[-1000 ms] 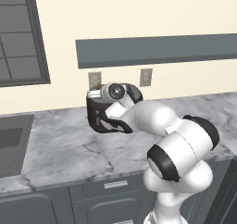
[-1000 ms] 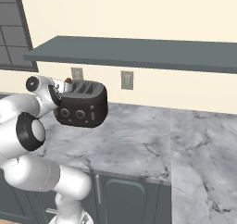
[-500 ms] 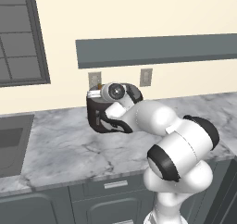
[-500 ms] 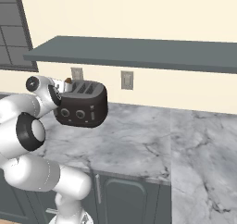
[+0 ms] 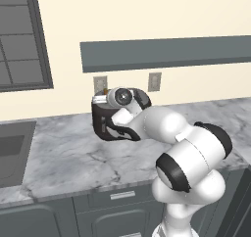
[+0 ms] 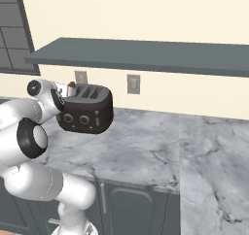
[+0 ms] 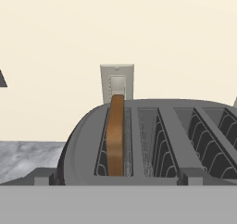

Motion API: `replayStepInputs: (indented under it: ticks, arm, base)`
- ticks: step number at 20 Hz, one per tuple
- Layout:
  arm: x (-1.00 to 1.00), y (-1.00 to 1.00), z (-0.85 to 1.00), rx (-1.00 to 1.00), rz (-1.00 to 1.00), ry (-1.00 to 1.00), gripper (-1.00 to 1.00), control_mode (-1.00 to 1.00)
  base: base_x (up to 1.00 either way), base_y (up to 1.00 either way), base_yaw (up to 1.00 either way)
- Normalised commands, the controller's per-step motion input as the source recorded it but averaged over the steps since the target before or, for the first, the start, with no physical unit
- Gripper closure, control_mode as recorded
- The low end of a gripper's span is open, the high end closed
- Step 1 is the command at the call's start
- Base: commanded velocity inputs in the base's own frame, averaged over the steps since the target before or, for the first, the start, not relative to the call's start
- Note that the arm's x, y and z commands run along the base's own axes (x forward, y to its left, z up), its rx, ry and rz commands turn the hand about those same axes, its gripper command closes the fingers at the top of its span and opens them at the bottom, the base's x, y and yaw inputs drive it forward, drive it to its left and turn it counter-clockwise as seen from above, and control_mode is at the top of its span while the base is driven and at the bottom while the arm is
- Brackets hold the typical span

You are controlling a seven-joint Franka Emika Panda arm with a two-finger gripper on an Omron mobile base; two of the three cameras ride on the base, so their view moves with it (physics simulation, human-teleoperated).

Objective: Start the toaster. Once the lever pops up, take the bread to the plate on the dining counter.

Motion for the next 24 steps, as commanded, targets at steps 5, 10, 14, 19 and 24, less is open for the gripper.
replayStepInputs:
  ticks: [5,10,14,19,24]
  arm:
    - [0.00,0.00,0.00,0.00,0.00,0.00,-1.00,-1.00]
    - [0.00,0.00,0.00,0.00,0.00,0.00,-1.00,-1.00]
    - [0.00,0.00,0.00,0.00,0.00,0.00,-1.00,-1.00]
    - [0.00,0.00,0.00,0.00,0.00,0.00,-1.00,-1.00]
    - [0.00,0.00,0.00,0.00,0.00,0.00,-1.00,-1.00]
  base:
    - [0.00,0.00,0.00]
    - [0.00,0.00,0.00]
    - [0.00,0.00,0.00]
    - [0.00,0.00,0.00]
    - [0.00,0.00,0.00]
